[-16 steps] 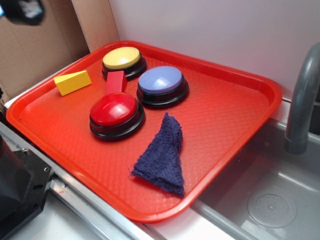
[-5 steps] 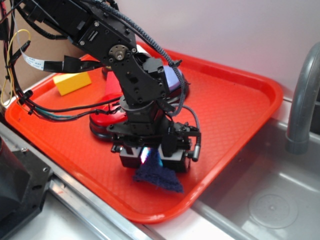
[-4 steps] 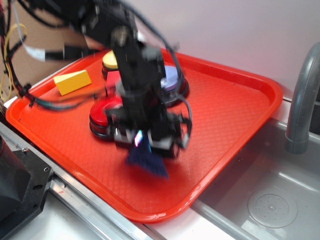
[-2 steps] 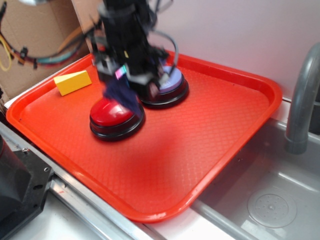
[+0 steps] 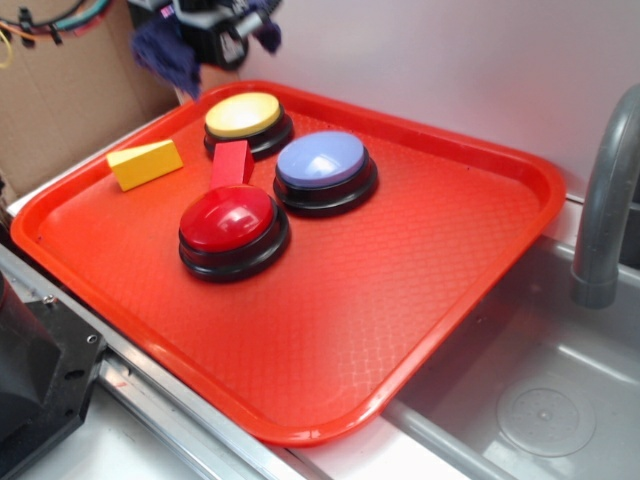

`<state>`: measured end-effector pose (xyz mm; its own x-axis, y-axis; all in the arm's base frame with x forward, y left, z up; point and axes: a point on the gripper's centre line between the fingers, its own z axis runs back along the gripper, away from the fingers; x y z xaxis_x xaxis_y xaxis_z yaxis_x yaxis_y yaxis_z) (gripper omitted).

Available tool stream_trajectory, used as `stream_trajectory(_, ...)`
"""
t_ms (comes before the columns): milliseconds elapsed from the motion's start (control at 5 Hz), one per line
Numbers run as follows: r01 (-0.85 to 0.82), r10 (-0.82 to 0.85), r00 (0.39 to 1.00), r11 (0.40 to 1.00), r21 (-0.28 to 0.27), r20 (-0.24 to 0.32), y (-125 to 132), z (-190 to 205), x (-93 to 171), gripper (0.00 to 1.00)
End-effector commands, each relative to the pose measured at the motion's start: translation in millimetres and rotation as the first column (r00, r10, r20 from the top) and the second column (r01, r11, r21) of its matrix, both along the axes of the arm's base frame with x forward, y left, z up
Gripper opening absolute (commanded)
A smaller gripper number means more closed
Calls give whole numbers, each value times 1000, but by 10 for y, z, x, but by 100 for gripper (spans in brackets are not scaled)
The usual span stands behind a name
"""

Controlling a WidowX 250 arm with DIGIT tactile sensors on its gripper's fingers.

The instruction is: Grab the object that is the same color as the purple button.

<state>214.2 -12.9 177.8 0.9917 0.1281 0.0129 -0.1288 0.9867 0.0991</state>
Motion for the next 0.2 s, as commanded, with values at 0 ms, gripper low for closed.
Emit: stream_trajectory(0, -68, 68, 993, 998, -8, 99, 232, 255, 119, 0)
